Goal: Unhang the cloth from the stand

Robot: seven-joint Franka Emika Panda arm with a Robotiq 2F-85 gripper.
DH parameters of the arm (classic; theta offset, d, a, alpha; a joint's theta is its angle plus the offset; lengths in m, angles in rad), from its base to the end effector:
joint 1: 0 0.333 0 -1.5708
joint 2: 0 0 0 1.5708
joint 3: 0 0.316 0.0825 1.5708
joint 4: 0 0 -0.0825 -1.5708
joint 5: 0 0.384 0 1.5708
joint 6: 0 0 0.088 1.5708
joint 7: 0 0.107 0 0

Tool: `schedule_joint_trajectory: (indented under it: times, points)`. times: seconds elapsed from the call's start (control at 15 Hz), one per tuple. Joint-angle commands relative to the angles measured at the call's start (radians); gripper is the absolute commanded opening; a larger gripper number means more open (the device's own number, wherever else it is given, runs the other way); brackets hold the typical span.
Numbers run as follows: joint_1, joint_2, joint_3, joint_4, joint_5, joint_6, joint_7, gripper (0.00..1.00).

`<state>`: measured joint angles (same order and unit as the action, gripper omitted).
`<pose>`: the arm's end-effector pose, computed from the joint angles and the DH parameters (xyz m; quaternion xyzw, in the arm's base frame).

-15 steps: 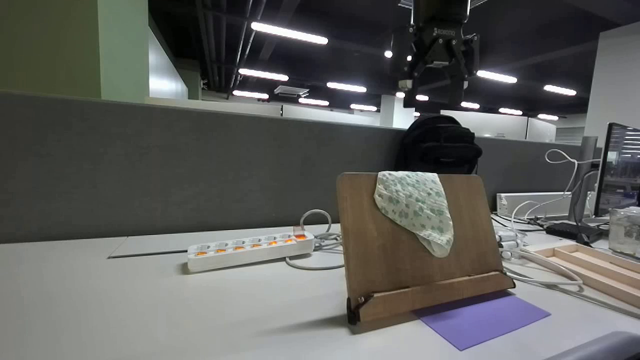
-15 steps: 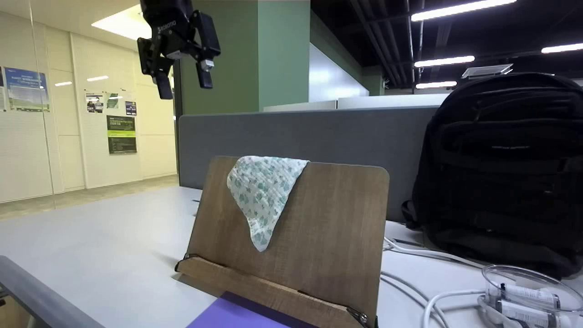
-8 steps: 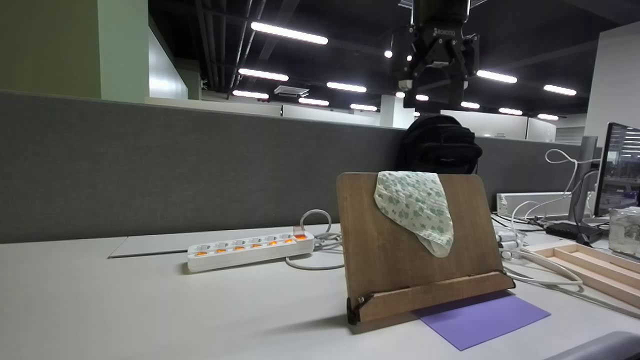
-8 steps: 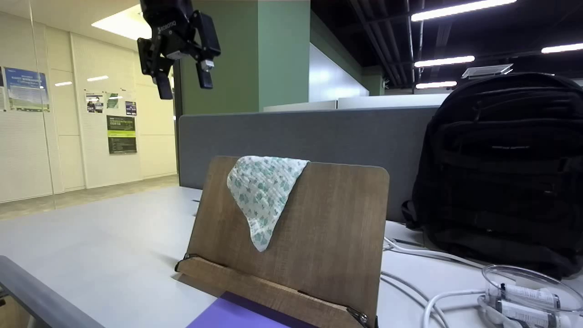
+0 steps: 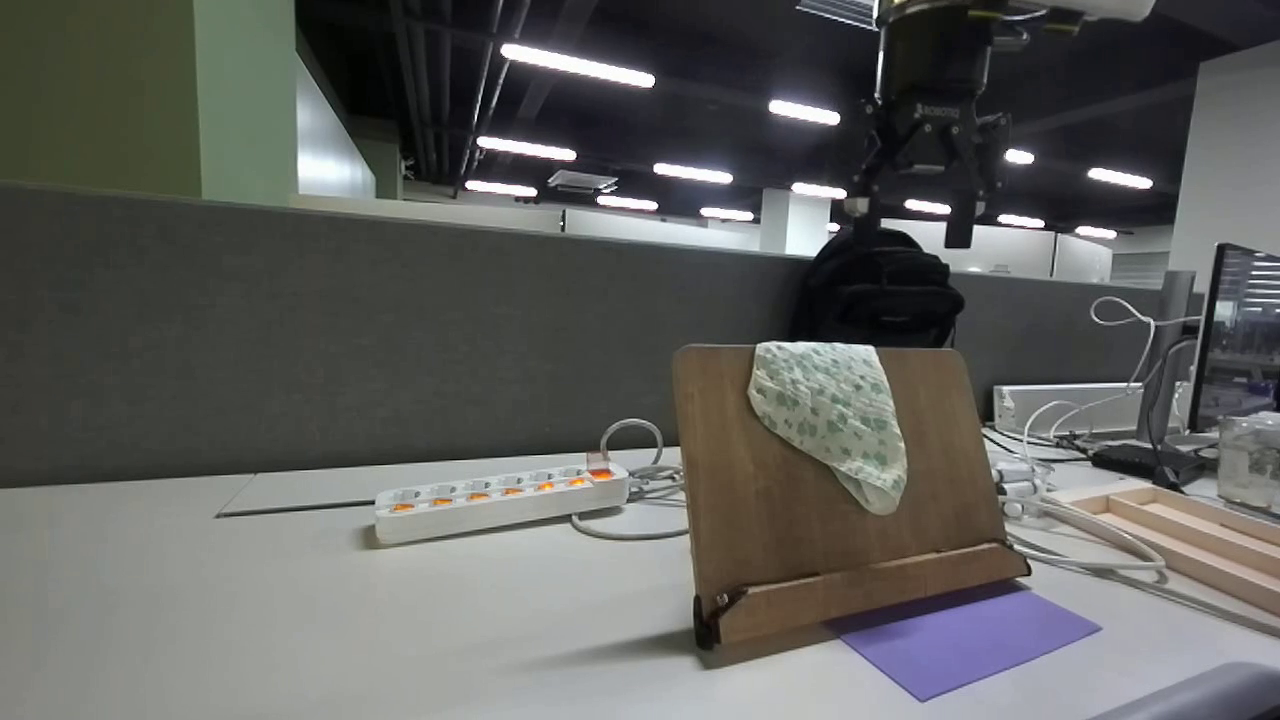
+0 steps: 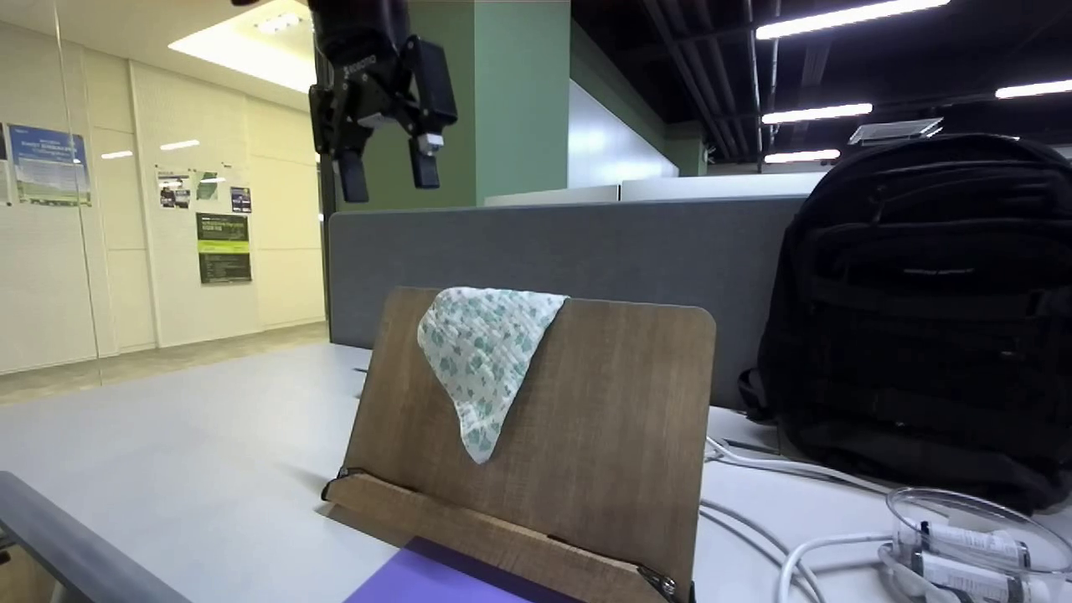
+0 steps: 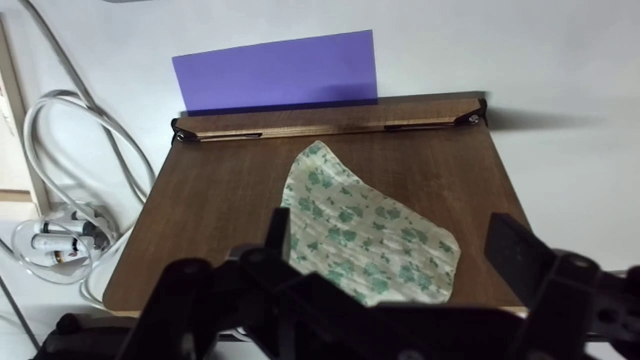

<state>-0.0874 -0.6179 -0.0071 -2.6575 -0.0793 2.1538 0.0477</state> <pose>0.3618 -0.0375 0.4423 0.9966 -0.0505 0.0563 0.0335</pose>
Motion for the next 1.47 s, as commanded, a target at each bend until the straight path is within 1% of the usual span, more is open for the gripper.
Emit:
schedule_joint_trajectory:
  times: [0.0, 0.13, 0.27, 0.47, 0.53, 0.6, 0.67, 0.8, 1.0, 1.4]
  points:
    - [-0.021, 0.057, -0.078, -0.003, 0.009, 0.08, -0.062, 1.0]
    - [-0.019, 0.107, -0.129, 0.013, 0.028, 0.119, -0.135, 1.0]
    - [-0.008, 0.161, -0.182, 0.032, 0.055, 0.149, -0.235, 1.0]
    - [0.022, 0.239, -0.266, 0.07, 0.109, 0.162, -0.456, 1.0]
    - [0.032, 0.267, -0.29, 0.092, 0.128, 0.152, -0.538, 1.0]
    - [0.036, 0.292, -0.303, 0.113, 0.147, 0.144, -0.587, 1.0]
    - [0.001, 0.228, -0.261, 0.045, 0.116, 0.167, -0.503, 1.0]
    - [-0.002, 0.252, -0.268, 0.053, 0.123, 0.169, -0.524, 1.0]
    - [0.0, 0.245, -0.26, 0.049, 0.122, 0.169, -0.522, 1.0]
    - [0.015, 0.375, -0.271, 0.102, 0.138, 0.215, -0.581, 1.0]
